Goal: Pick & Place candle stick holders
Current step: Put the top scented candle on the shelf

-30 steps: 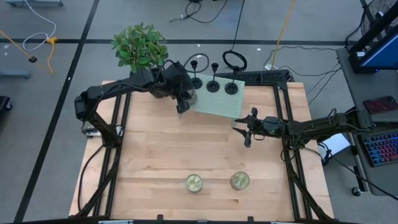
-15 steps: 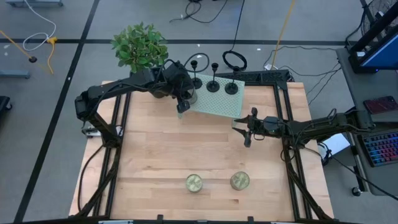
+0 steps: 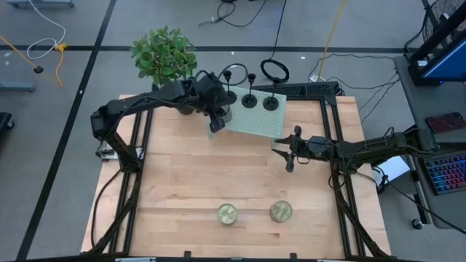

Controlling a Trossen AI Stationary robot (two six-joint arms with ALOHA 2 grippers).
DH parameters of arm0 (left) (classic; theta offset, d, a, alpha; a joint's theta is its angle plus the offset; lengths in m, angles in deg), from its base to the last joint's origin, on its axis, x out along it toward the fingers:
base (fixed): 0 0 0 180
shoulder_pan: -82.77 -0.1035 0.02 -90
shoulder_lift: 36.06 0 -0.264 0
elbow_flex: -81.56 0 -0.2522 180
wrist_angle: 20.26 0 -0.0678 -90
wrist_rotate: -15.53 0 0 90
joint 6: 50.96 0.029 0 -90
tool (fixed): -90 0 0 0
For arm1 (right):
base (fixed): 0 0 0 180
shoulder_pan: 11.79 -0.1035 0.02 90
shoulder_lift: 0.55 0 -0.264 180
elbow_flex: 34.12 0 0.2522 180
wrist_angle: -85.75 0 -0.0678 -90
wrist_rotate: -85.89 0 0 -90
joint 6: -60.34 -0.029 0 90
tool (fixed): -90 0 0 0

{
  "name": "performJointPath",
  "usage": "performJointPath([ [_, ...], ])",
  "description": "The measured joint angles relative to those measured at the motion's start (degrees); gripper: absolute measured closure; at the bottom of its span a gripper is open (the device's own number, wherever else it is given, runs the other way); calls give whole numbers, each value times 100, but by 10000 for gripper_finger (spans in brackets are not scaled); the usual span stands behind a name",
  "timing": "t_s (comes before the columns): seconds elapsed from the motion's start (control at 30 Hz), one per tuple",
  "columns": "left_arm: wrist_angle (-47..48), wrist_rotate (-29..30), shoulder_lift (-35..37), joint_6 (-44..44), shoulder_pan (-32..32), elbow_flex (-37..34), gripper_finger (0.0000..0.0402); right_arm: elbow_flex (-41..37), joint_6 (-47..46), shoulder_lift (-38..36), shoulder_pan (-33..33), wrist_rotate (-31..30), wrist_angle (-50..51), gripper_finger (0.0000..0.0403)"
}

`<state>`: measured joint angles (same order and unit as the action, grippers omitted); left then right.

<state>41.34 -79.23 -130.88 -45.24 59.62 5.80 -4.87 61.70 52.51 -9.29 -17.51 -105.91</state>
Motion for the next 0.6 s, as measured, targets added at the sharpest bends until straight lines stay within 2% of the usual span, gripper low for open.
performJointPath([
  [0.13,113,24,2,11,-3,0,397,0,113,2,0,0,-2,239],
  [0.37,148,23,2,46,-3,0,363,0,105,0,0,0,-2,239],
  [0.6,102,25,2,173,-3,0,359,0,105,0,1,1,-2,239],
])
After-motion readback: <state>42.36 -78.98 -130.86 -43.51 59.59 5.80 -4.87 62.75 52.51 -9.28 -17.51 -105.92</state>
